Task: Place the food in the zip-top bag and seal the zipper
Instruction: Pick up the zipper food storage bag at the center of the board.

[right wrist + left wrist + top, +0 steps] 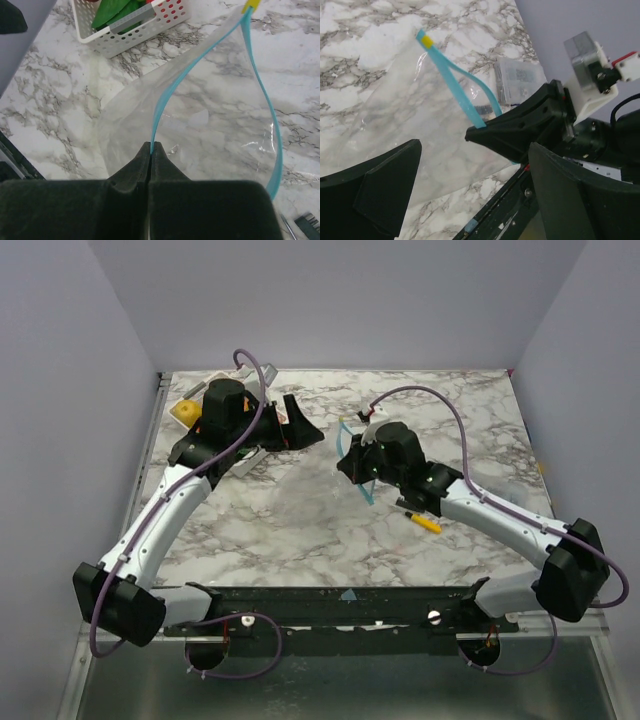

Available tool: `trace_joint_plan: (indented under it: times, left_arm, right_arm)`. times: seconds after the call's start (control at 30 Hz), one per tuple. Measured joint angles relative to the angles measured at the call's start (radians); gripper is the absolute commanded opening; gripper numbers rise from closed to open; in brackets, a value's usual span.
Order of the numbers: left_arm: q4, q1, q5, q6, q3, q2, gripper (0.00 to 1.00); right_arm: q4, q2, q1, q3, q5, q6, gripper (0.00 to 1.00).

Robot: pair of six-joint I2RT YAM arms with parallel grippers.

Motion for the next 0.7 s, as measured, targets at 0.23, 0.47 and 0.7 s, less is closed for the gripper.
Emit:
trace_joint_plan:
  times: [0.23,0.47,0.7]
  left_arm:
    - [-0.116,-0.082,-0.13,0.04,0.193,0.101,0.82]
    - [-0.188,-0.138,-0.184,0.08,0.242,0.225,0.81]
    - [-0.229,-0.162,-0.206,0.103,0.242,0.252,0.83]
  right_arm:
    - [0.026,-0.065,0.014,-0.047,0.034,0.008,0.0]
    - [0.1,-0.123,0.022,-0.096,0.032,0.021,0.0]
    - [0.138,-0.111,0.056,-0.113,0.029,0.034,0.0]
